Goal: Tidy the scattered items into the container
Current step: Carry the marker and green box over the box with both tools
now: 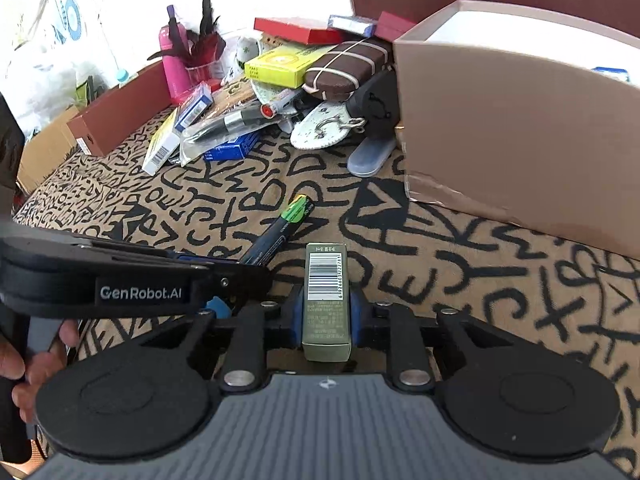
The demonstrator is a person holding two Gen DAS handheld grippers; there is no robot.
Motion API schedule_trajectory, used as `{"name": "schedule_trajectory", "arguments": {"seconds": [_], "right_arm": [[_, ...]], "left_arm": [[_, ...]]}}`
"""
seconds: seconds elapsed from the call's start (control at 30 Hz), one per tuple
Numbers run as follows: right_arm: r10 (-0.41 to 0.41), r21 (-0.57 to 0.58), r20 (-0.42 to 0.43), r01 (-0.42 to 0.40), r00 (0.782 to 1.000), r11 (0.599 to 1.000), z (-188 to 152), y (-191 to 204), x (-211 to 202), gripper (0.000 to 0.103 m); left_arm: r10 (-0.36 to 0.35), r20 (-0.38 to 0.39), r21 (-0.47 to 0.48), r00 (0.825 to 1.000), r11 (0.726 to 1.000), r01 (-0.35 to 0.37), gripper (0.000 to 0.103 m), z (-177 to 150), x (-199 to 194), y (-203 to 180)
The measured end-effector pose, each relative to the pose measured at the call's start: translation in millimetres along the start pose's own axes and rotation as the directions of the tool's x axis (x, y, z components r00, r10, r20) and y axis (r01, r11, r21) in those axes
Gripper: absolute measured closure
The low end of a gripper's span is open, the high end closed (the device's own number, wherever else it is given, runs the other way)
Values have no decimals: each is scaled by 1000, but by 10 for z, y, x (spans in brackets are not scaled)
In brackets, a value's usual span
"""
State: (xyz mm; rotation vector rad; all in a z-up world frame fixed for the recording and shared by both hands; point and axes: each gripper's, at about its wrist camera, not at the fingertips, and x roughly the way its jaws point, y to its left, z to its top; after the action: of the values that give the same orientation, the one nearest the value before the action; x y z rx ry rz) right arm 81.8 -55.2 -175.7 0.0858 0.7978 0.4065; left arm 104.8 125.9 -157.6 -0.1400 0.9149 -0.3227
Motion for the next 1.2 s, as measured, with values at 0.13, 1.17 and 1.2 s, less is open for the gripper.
{"name": "schedule_trajectory", "arguments": {"seconds": [0.13, 1.17, 1.2], "right_arm": [[10, 14, 36, -10, 999, 1000, -1, -62, -207, 78], [-173, 54, 289, 165, 942, 985, 1482, -1099, -1052, 77], [-175, 61, 278, 164, 944, 985, 1513, -1127, -948, 77]], "left_arm": [[-24, 24, 15, 999, 1000, 23, 91, 20, -137, -160], [-191, 227, 173, 955, 973, 153, 91, 1720, -235, -1778], [-183, 217, 161, 959, 976, 149, 91, 1753, -143, -1733]]}}
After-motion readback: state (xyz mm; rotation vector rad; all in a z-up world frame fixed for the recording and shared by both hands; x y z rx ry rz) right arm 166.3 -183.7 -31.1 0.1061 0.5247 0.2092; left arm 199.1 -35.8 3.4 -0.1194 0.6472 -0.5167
